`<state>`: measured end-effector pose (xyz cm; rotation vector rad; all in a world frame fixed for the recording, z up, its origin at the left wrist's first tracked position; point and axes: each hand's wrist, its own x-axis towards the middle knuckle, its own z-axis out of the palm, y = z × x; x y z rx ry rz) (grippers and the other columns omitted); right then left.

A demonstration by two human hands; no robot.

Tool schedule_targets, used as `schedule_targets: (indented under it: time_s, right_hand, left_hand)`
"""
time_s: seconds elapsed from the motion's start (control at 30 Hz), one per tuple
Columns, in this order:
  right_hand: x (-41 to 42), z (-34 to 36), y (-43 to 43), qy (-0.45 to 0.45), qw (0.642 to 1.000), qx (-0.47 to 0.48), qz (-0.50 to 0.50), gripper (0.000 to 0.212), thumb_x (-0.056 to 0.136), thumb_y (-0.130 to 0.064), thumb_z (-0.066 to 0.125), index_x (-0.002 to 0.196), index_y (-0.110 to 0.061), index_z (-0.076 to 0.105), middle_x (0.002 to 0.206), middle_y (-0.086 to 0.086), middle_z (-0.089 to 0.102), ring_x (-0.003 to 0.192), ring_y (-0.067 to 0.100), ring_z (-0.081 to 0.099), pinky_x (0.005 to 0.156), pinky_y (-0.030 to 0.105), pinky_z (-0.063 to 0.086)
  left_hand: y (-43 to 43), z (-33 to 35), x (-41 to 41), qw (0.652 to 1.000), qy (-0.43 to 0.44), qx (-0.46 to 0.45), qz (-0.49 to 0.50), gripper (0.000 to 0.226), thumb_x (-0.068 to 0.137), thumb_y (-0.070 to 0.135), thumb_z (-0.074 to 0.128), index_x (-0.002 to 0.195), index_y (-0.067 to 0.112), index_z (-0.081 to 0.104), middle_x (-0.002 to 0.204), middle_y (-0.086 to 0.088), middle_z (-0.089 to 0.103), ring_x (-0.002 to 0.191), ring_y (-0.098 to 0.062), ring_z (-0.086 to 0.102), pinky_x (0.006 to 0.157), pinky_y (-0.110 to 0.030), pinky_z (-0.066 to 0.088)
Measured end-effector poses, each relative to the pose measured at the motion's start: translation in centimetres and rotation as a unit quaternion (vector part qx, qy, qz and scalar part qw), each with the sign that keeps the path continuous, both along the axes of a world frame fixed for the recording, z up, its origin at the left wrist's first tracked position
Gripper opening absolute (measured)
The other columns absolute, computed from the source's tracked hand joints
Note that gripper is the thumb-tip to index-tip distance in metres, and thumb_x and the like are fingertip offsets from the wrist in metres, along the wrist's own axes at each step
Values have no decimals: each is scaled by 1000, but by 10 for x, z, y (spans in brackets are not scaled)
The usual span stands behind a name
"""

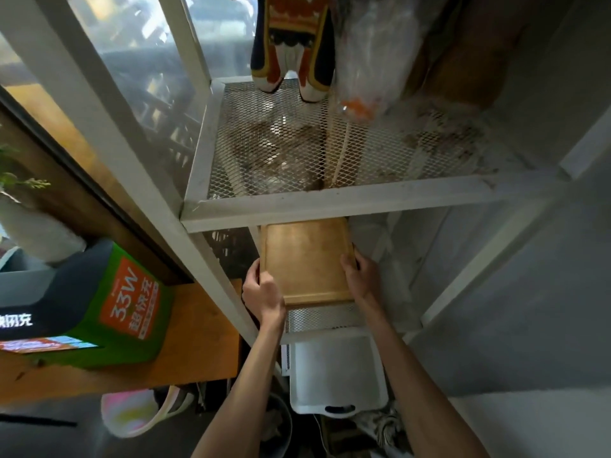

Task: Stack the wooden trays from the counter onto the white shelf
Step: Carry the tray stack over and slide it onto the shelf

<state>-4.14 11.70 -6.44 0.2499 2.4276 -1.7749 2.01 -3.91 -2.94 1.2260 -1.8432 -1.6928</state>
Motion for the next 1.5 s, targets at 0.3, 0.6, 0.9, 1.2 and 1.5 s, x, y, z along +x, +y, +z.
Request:
schedule_targets:
  time_s: [0.3, 0.6, 0.9, 1.2, 1.5]
  right_hand:
    - [42, -12, 38, -9, 969, 185, 165, 118, 63, -83, 62, 155, -24, 17, 160, 2, 23, 147, 27, 19, 120, 51, 19]
    - [50, -17, 45, 28, 977, 155, 145, 89, 74, -38, 82, 149, -25, 35, 147, 5, 47, 137, 30, 36, 113, 51, 33]
    - [54, 9, 41, 9, 976, 143, 163, 85, 82, -34, 76, 152, -21, 29, 151, 12, 37, 142, 30, 29, 115, 43, 27]
    - [55, 5, 42, -30, 972, 166, 161, 96, 76, -47, 78, 153, -33, 24, 159, 10, 27, 149, 37, 10, 117, 58, 22]
    - [55, -10, 42, -23, 972, 181, 147, 90, 78, -45, 77, 151, -37, 24, 154, 10, 32, 146, 37, 19, 114, 60, 29]
  left_hand:
    - [10, -20, 26, 998, 20, -30, -43, 43, 104, 23, 38, 145, 8, 40, 141, -11, 52, 129, -27, 50, 107, -37, 42]
    - [18, -28, 36, 995, 44, -64, -64, 46, 105, 23, 36, 149, 9, 35, 148, -10, 47, 136, -25, 43, 106, -27, 35]
    - [19, -32, 37, 991, 49, -93, -80, 49, 104, 28, 38, 150, 15, 29, 149, -9, 44, 134, -24, 45, 104, -30, 39]
    - [17, -30, 37, 991, 45, -94, -84, 48, 104, 25, 38, 149, 11, 30, 148, -12, 45, 134, -26, 45, 100, -26, 36]
    - [18, -25, 36, 993, 43, -90, -69, 45, 105, 18, 37, 148, 7, 33, 145, -13, 48, 133, -25, 46, 98, -21, 35]
